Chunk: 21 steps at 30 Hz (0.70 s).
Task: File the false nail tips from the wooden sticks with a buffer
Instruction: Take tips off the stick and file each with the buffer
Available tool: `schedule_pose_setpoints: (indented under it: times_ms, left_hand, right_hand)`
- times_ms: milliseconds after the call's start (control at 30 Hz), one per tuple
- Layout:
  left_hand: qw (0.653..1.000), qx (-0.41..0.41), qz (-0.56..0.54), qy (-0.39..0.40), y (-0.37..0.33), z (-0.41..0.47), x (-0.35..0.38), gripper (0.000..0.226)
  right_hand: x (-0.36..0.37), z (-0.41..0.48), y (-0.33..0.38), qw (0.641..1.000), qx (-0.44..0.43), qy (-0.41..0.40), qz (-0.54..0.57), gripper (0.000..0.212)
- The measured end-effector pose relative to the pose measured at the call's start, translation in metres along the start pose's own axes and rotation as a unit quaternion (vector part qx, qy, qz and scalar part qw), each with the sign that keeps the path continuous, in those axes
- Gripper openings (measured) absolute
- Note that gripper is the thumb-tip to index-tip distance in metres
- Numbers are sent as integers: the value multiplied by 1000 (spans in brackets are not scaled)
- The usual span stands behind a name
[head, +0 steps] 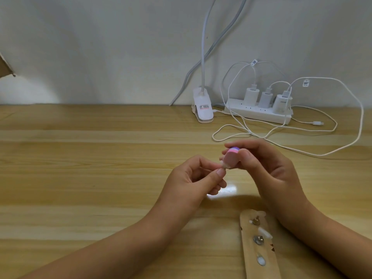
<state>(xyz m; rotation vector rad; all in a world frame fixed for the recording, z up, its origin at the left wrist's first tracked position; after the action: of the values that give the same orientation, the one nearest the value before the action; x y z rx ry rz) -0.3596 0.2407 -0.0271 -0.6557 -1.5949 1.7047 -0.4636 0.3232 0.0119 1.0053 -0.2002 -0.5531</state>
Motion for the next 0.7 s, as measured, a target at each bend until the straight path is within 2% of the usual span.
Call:
schedule_pose_setpoints:
  times_ms: [133,233,333,433,533,633,700]
  left_hand:
    - [1000,6,6,2,-1,0,0,10]
    - [1000,3,3,1,1,0,0,14]
    - [1000,1,4,1,1,0,0,11]
    - [1000,-7,2,-1,3,0,-1,11]
    - [1000,-5,6,-2,3,0,-1,9]
    - [1000,-6,6,-4,3,0,-2,8]
    - [1000,-3,7,0,3,0,-1,7]
  right_hand:
    - [6,0,-7,999,28,17,7,20]
    - [3,0,1,1000,-9,9,-5,20]
    - [6,0,-5,1000,18,20,-1,15]
    - [4,1,0,1000,-5,15,-16,17]
    - [6,0,-4,1000,16,24,-4,16]
    - [5,0,1,999,-16,24,-26,18]
    - [6,0,-4,999,7,28,-19,14]
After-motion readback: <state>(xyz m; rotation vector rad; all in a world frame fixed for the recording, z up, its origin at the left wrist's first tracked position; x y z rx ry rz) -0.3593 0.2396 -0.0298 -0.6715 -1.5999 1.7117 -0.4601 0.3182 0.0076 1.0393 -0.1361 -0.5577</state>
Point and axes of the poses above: each hand's wrist, its own z-axis towards the middle knuckle, its own x-axis out of the palm, y = z × x, the point moved 10 cm from there along z, towards the middle knuckle, and after that the axes turned 3 degrees about -x, right-handed, at the moved point
